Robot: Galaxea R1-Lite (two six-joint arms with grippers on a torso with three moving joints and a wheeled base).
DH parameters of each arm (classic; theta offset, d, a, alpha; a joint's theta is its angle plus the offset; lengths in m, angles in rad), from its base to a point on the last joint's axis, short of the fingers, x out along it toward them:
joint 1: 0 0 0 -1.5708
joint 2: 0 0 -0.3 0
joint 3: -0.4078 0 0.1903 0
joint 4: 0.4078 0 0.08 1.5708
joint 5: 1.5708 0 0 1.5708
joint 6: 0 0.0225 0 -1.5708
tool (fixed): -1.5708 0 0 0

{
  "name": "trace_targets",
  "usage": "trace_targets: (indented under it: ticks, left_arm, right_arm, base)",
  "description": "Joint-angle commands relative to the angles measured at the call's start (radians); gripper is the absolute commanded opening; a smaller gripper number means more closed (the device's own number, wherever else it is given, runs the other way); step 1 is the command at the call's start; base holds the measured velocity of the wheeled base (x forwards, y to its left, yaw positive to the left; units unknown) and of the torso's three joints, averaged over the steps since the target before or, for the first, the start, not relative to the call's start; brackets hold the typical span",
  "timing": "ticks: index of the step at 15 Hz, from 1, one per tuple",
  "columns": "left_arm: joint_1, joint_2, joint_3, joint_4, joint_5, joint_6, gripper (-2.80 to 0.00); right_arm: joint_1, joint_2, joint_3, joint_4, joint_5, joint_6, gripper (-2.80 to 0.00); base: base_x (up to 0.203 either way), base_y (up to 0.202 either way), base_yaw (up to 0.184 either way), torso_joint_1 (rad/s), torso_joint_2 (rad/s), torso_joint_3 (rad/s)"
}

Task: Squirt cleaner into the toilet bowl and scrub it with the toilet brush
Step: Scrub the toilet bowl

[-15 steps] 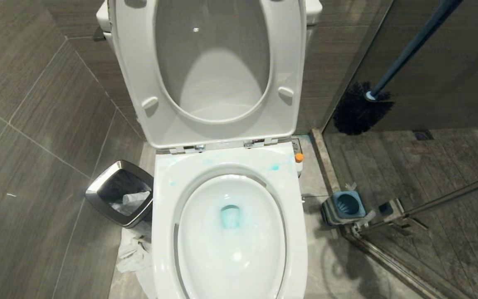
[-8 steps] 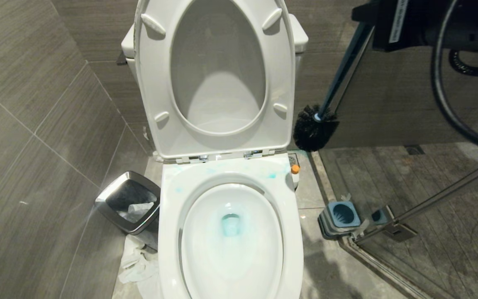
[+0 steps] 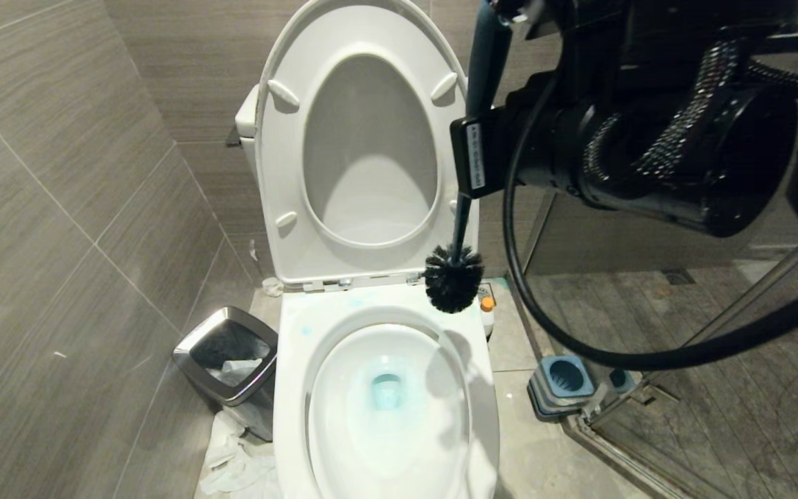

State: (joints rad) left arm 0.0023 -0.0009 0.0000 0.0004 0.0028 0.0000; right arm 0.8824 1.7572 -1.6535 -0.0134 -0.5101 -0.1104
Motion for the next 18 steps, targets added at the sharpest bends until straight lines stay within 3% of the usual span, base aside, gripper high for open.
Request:
trace_targets:
  ticks: [1, 6, 11, 18]
  left_arm:
    - [-0.001, 0.001, 0.000, 0.000, 0.000, 0.000, -2.80]
    - [0.001, 0.001, 0.000, 0.000, 0.000, 0.000, -2.80]
    - [-0.001, 0.001, 0.000, 0.000, 0.000, 0.000, -2.80]
    - [-0.001, 0.001, 0.000, 0.000, 0.000, 0.000, -2.80]
  right_arm:
    - [0.004, 0.099, -0.019, 0.000, -0.002, 0.041, -2.80]
    - [0.002, 0.251, -0.065, 0.001, 0.001, 0.144, -2.80]
    - [-0.003, 0.421, -0.141, 0.002, 0.002, 0.239, -2.80]
    - [-0.028, 0.572, -0.239, 0.002, 0.001, 0.262, -2.80]
  base:
    - [0.000, 0.000, 0.000, 0.003, 0.00, 0.197]
    - [0.000, 0.000, 0.000, 0.006, 0.00, 0.189]
    - [0.000, 0.000, 0.000, 0.001, 0.00, 0.027]
    - [0.000, 0.000, 0.000, 0.000, 0.00, 0.000]
